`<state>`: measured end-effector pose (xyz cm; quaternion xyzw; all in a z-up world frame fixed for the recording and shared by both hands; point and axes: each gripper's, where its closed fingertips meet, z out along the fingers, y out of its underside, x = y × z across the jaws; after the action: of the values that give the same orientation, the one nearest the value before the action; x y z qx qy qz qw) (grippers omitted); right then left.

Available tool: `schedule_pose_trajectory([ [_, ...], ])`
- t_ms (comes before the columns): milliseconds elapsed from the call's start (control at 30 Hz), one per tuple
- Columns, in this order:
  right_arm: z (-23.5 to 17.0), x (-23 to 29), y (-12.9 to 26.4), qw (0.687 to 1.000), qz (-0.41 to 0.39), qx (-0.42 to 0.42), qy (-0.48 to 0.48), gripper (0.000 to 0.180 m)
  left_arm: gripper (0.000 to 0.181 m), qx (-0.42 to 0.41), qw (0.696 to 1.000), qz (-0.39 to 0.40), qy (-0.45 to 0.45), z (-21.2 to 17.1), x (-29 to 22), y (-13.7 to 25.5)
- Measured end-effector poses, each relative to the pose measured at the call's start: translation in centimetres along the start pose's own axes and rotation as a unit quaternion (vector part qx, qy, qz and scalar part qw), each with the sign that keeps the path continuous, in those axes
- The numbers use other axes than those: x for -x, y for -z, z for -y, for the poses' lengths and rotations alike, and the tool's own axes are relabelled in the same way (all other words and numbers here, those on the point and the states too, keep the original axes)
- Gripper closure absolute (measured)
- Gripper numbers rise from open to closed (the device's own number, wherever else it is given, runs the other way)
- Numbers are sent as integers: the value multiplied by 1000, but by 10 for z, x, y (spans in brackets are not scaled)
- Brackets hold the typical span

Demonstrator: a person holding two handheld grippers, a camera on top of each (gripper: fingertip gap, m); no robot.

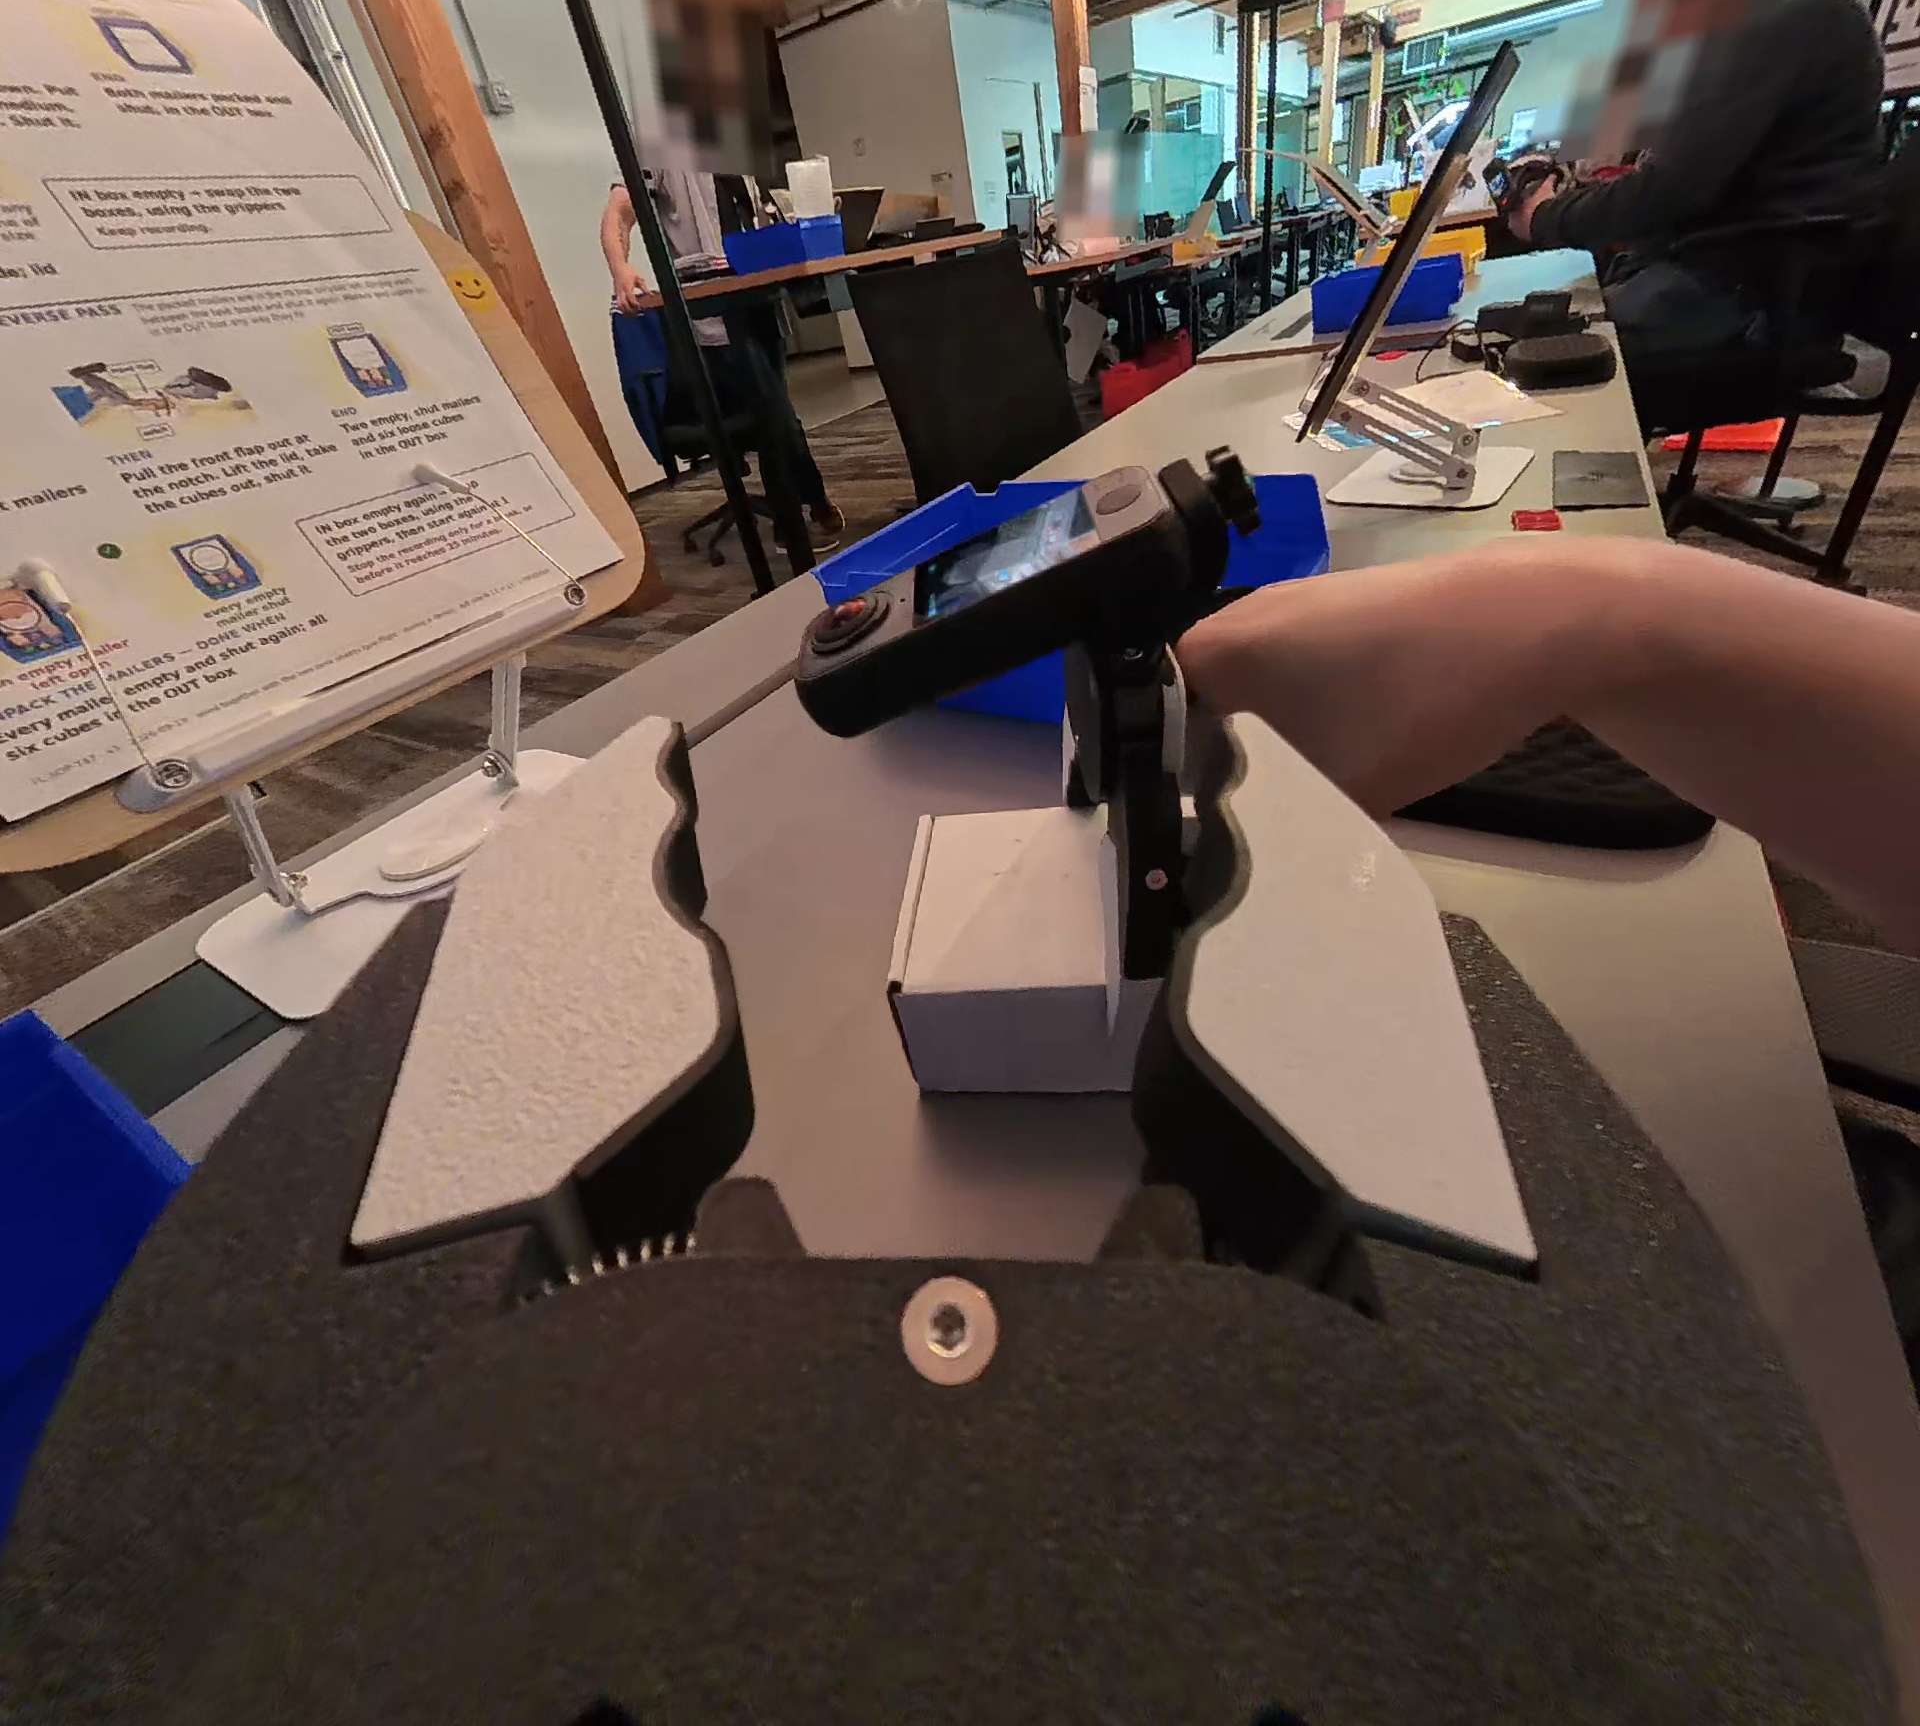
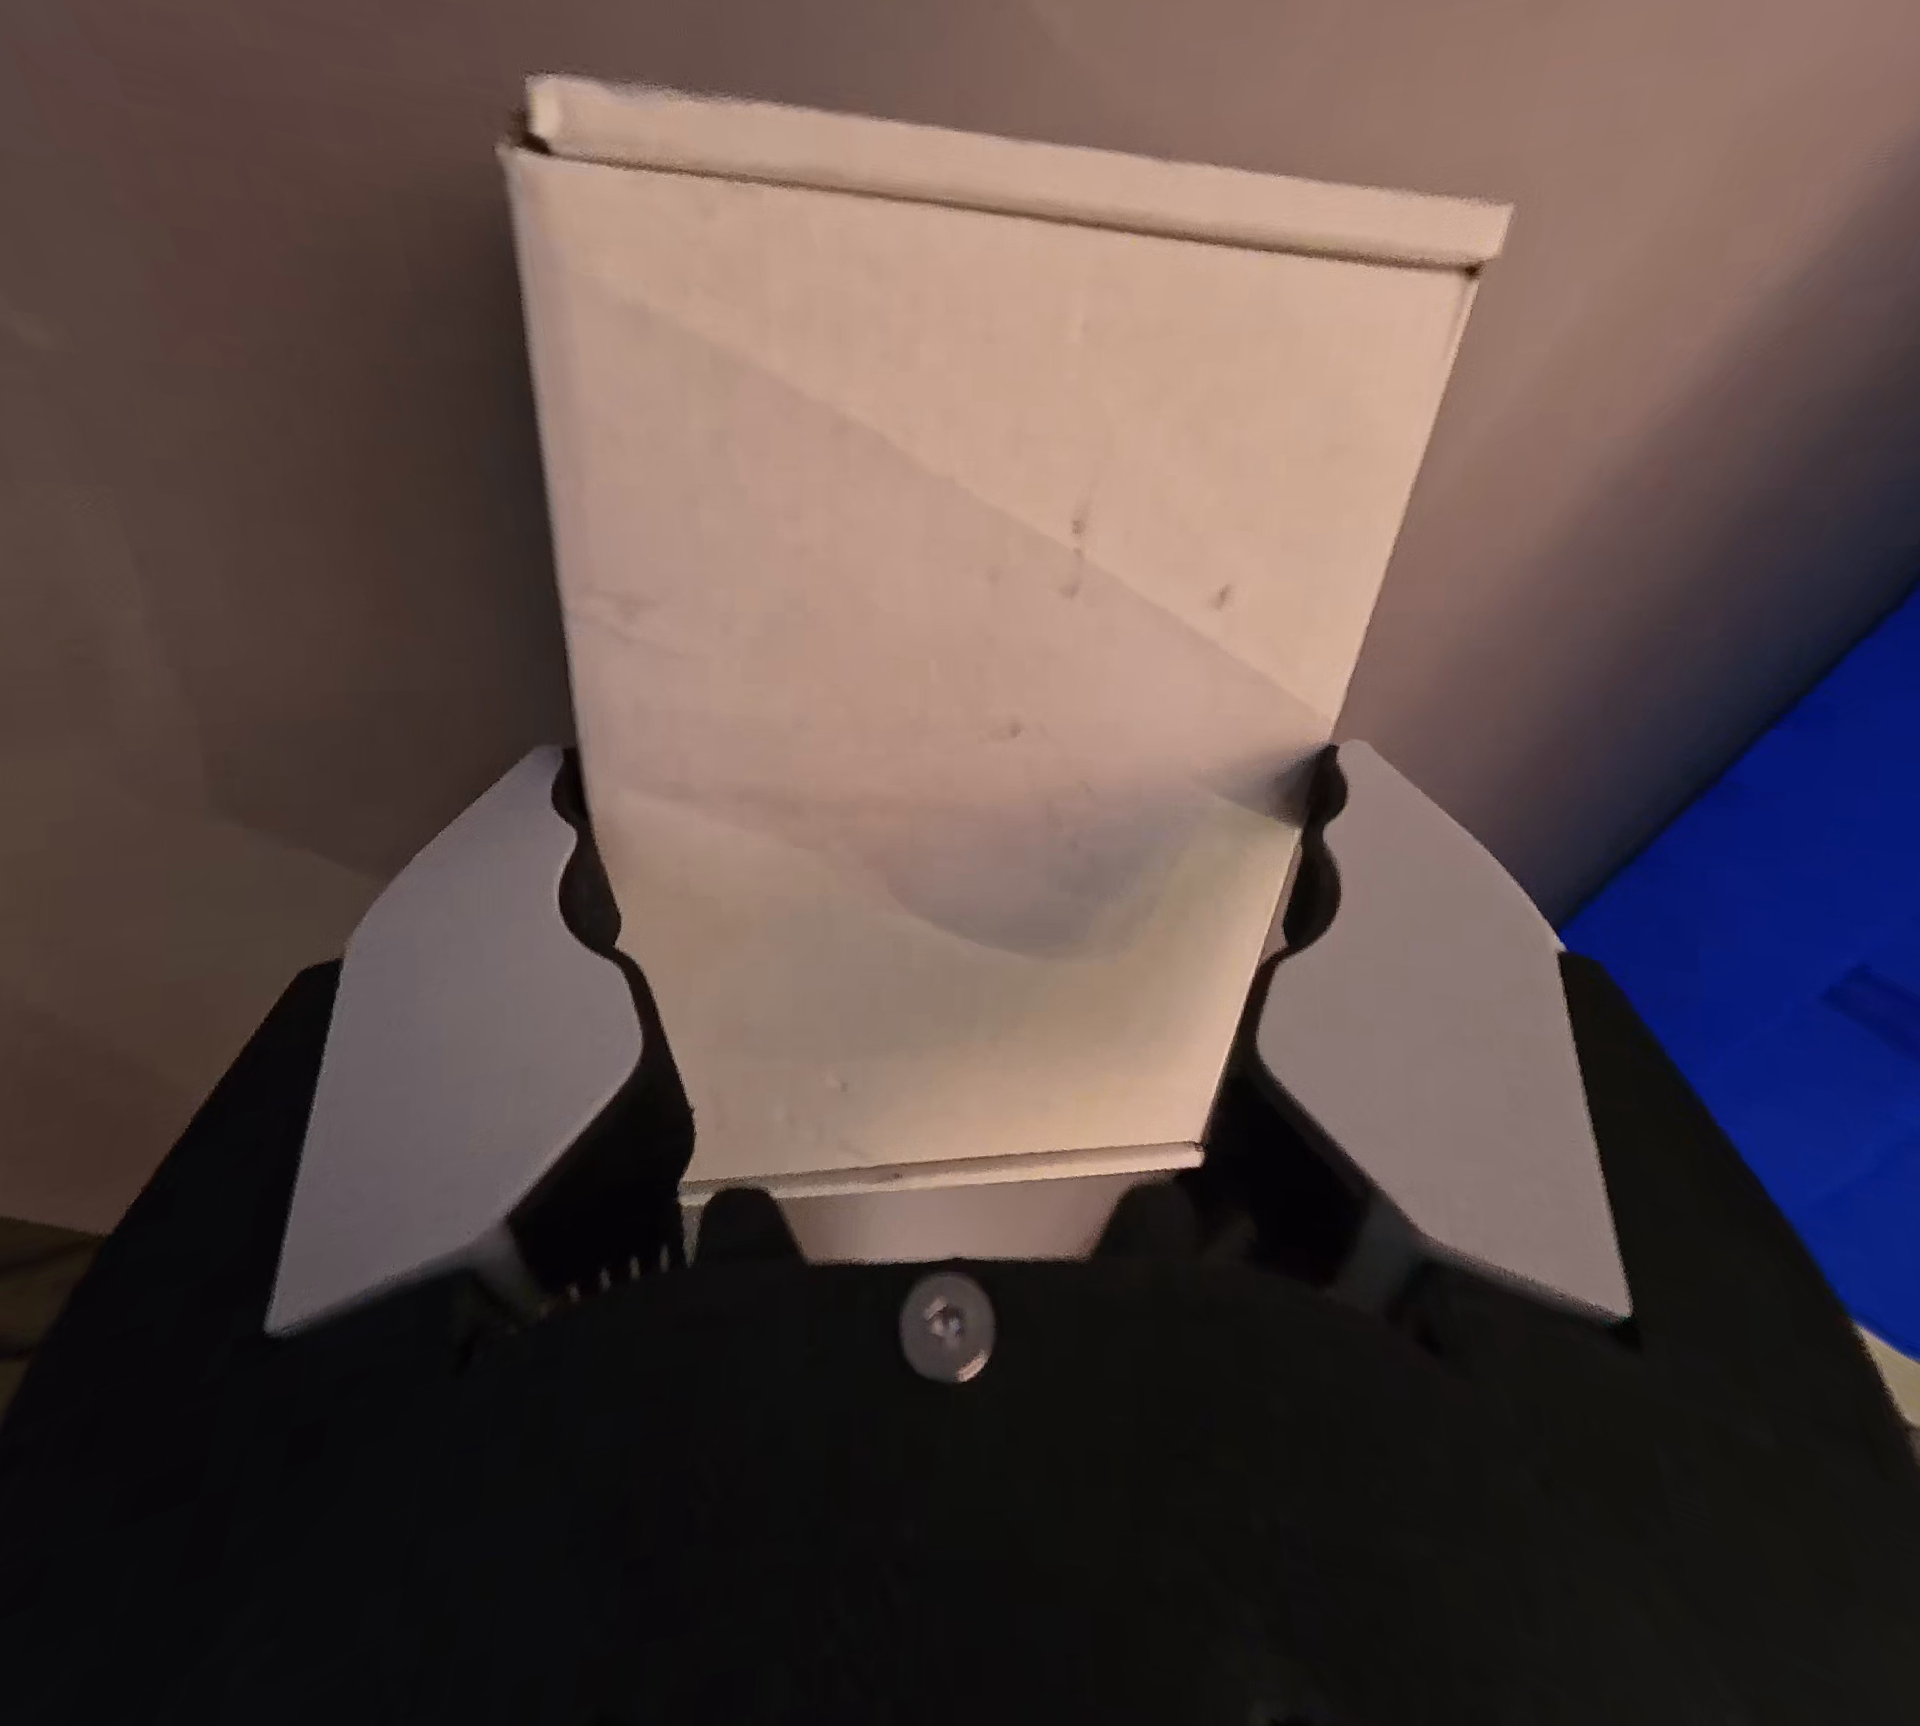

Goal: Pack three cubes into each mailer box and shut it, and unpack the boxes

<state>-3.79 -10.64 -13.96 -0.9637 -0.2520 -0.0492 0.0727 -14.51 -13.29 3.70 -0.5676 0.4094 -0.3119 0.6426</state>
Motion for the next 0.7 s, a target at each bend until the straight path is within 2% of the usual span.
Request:
schedule_pose_trajectory([
  [67, -5, 1, -5, 999, 26, 20, -7, 47, 89, 7, 1000, -3, 1, -3, 0, -1],
  [200, -7, -1, -4, 999, 44, 21, -8, 48, 89, 22, 1000, -5, -1, -9, -1, -4],
  [700, -6, -1, 3, 999, 40, 12, 15, 53, 89, 59, 998, -16, -19, -23, -8, -11],
])
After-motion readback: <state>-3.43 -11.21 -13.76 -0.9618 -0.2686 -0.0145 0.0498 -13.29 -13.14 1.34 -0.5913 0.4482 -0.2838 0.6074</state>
